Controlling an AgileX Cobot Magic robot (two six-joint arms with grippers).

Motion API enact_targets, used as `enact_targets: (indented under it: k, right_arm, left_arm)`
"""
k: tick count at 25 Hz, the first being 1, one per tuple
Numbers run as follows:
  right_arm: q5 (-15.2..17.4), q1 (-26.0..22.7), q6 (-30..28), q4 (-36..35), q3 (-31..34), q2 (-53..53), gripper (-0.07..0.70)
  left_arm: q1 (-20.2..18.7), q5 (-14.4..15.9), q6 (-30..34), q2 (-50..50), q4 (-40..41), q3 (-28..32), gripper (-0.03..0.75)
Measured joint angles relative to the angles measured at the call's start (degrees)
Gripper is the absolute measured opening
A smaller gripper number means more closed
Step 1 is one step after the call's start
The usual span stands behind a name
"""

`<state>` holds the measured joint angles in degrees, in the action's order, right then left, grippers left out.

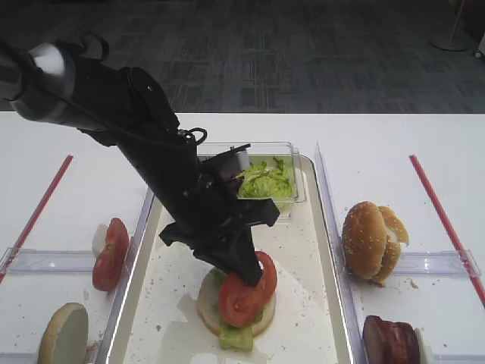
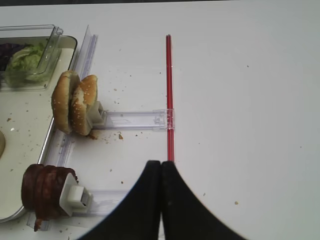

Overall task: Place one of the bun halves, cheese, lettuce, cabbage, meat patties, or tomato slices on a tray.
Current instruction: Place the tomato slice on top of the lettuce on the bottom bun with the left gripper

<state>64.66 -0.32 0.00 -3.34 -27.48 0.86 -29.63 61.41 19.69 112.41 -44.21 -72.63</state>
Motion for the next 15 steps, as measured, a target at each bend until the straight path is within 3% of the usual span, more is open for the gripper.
enact_targets:
  k: [9, 13, 15]
  right_arm:
    - [0.02, 0.0, 0.0, 0.0, 0.0, 0.0, 0.036]
    - [0.02, 0.0, 0.0, 0.0, 0.0, 0.0, 0.036]
    - [0.02, 0.0, 0.0, 0.0, 0.0, 0.0, 0.036]
  left_arm:
    - [0.0, 0.13, -1.4, 0.0, 0.7, 0.0, 0.048]
    - [0.0, 0.13, -3.03, 0.0, 3.01, 0.0, 0.176]
    - [0.0, 0.16, -3.3, 0.0, 3.4, 0.0, 0.31]
